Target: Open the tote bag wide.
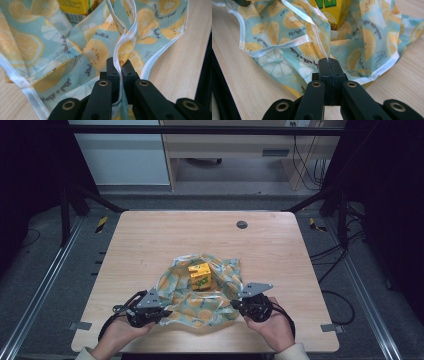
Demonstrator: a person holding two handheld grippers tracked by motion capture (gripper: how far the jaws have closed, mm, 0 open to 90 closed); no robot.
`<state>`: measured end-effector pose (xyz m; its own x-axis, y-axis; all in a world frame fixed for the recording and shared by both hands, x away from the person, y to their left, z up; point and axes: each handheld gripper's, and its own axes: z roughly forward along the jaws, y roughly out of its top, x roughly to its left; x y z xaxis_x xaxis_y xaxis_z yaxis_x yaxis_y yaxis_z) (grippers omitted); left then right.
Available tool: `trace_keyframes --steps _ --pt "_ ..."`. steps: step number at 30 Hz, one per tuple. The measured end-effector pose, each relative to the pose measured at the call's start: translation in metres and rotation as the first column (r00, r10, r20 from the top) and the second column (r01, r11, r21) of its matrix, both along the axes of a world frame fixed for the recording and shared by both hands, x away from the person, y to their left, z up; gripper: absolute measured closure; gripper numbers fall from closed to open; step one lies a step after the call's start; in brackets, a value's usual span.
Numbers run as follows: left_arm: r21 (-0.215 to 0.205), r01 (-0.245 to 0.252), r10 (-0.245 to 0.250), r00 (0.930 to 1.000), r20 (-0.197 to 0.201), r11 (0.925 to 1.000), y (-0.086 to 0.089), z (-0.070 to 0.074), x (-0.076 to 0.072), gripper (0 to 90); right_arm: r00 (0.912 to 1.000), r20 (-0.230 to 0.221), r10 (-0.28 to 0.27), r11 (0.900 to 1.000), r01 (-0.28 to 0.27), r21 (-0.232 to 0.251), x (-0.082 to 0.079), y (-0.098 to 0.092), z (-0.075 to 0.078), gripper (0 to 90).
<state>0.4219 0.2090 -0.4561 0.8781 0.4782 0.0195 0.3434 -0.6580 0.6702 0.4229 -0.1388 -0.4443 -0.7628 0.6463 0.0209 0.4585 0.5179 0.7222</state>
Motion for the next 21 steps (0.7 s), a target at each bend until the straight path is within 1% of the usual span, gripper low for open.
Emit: trace_keyframes --steps 7,8,9,12,14,16,19,21 --pt "0.028 0.003 -0.003 1.0000 -0.008 0.9996 0.001 -0.005 0.003 87.3 0.9997 -0.021 -0.011 1.000 0.011 -0.005 -0.002 -0.002 -0.010 90.0" --pt "0.034 0.003 -0.003 0.9999 -0.012 0.9994 0.001 -0.007 0.003 87.3 0.9998 -0.020 -0.004 1.000 0.004 -0.007 -0.002 -0.003 -0.012 90.0" --pt "0.035 0.002 -0.002 0.9999 -0.016 0.9994 0.001 -0.009 0.003 87.3 0.9995 -0.032 -0.008 1.000 0.008 -0.006 -0.003 -0.002 -0.013 90.0" --pt "0.070 0.012 -0.011 0.9998 -0.015 0.9975 0.000 -0.012 0.003 87.2 0.9992 -0.041 -0.001 1.000 0.001 -0.008 -0.004 -0.003 -0.017 90.0" --pt "0.073 0.014 -0.013 0.9998 -0.014 0.9972 0.000 -0.011 0.003 87.1 0.9988 -0.048 0.005 1.000 -0.006 -0.012 -0.004 -0.003 -0.019 90.0" --pt "0.064 0.009 -0.008 0.9998 -0.016 0.9979 0.001 -0.012 0.002 87.1 0.9986 -0.053 0.009 1.000 -0.009 -0.010 -0.003 -0.003 -0.019 90.0" --pt "0.072 0.011 -0.009 0.9997 -0.025 0.9973 0.002 -0.014 0.001 87.1 0.9980 -0.063 0.004 1.000 -0.005 -0.015 -0.003 -0.003 -0.022 90.0" --pt "0.087 0.013 -0.011 0.9996 -0.026 0.9961 0.002 -0.016 0.001 87.0 0.9976 -0.070 0.000 1.000 -0.001 -0.017 -0.003 -0.004 -0.023 90.0"
